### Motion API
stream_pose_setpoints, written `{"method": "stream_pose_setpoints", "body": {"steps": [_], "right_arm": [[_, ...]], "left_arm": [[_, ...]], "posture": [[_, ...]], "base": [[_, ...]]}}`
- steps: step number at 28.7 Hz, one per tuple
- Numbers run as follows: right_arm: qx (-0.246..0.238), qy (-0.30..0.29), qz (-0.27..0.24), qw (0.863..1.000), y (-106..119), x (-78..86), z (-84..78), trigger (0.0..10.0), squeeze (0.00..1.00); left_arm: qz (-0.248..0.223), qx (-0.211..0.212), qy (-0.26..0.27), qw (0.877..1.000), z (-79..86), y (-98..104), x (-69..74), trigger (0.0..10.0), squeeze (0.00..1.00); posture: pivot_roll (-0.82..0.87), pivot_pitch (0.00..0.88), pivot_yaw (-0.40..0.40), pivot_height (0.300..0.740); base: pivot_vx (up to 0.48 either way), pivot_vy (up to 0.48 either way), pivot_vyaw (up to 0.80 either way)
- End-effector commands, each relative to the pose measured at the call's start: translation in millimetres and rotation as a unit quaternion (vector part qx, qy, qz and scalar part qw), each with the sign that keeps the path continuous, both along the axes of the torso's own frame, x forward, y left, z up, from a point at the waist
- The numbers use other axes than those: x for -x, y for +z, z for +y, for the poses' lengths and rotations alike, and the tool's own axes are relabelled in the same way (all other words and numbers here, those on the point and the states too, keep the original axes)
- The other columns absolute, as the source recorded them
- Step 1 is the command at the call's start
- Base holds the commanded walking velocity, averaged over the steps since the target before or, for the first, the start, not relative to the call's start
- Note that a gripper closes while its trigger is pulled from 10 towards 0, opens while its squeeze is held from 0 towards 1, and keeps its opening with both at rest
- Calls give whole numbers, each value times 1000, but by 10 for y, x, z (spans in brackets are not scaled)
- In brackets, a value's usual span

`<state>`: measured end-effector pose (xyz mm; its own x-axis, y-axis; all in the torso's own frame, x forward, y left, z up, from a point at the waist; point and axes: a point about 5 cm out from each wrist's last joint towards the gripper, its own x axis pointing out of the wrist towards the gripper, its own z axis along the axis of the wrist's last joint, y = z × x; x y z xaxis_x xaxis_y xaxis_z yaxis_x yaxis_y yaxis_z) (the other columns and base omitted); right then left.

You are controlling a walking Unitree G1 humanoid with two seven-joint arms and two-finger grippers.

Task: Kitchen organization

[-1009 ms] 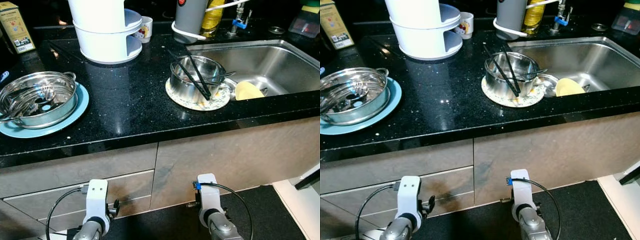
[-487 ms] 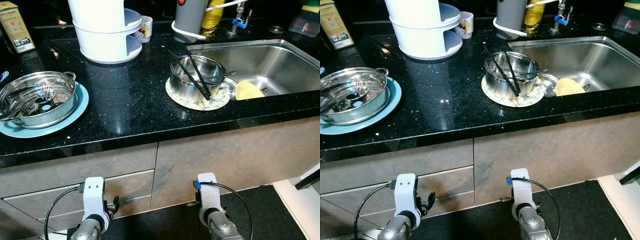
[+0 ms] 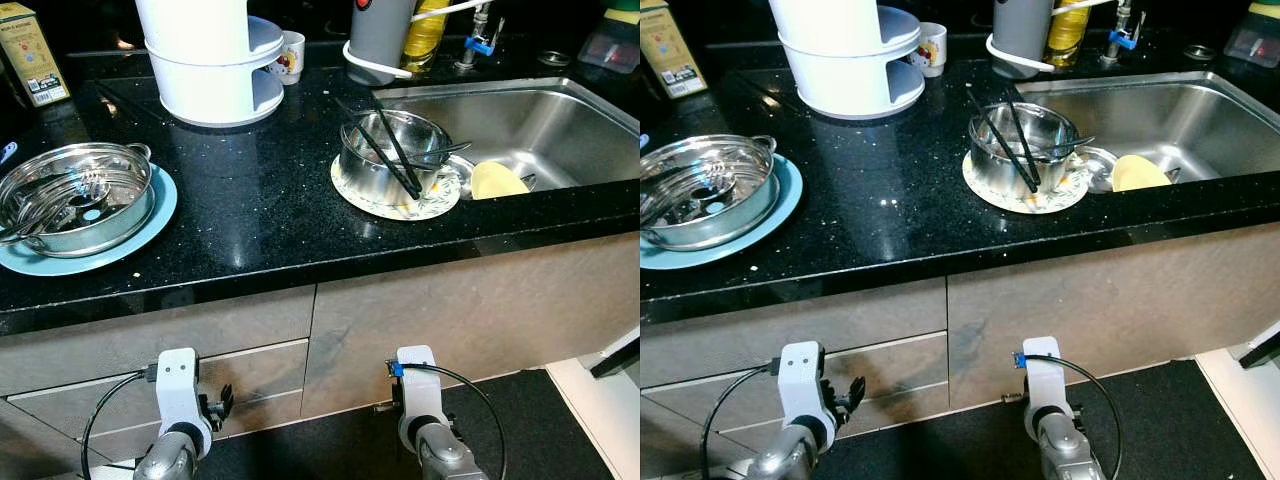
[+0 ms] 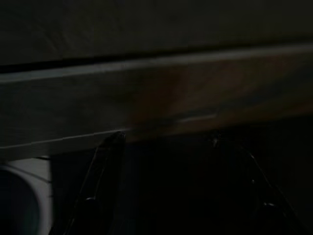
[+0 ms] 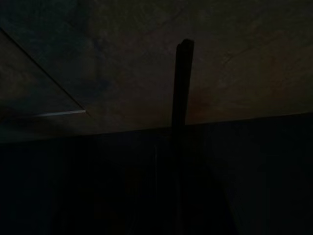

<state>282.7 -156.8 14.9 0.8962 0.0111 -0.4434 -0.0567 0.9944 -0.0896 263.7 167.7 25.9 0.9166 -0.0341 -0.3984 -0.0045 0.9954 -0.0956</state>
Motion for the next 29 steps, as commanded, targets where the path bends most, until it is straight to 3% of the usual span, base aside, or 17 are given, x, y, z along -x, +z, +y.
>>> {"method": "stream_pose_setpoints", "body": {"steps": [1,6,10,14,16,22,29], "right_arm": [[-7,-10,9,1000,-55,59,-24,10000,0],[-6,2,1,1000,-32,44,-6,10000,0],[-20,0,3,1000,-40,48,-7,10000,0],[-25,2,6,1000,-43,47,9,10000,0],[-19,13,5,1000,-39,50,15,10000,0],[-12,5,5,1000,-59,61,-8,10000,0],[5,-6,-7,1000,-36,50,-39,10000,0]], "left_arm": [[29,-48,-3,998,67,-113,85,10000,0],[33,-44,8,998,112,-121,88,10000,0],[13,-34,-20,999,8,-71,88,10000,0],[15,-56,-22,998,11,-78,76,10000,0],[17,-31,-21,999,-25,-95,69,10000,0],[37,-47,-47,997,-107,-175,123,10000,0],[35,-64,-41,997,-62,-166,136,10000,0]], "posture": [[-104,243,-20,740],[-109,248,-24,740],[-92,245,-25,740],[-96,242,-24,740],[-106,246,-22,740],[-90,242,-5,740],[-88,241,-8,740]], "base": [[0,0,0],[0,0,0],[0,0,0],[0,0,0],[0,0,0],[0,0,0],[0,0,0]]}}
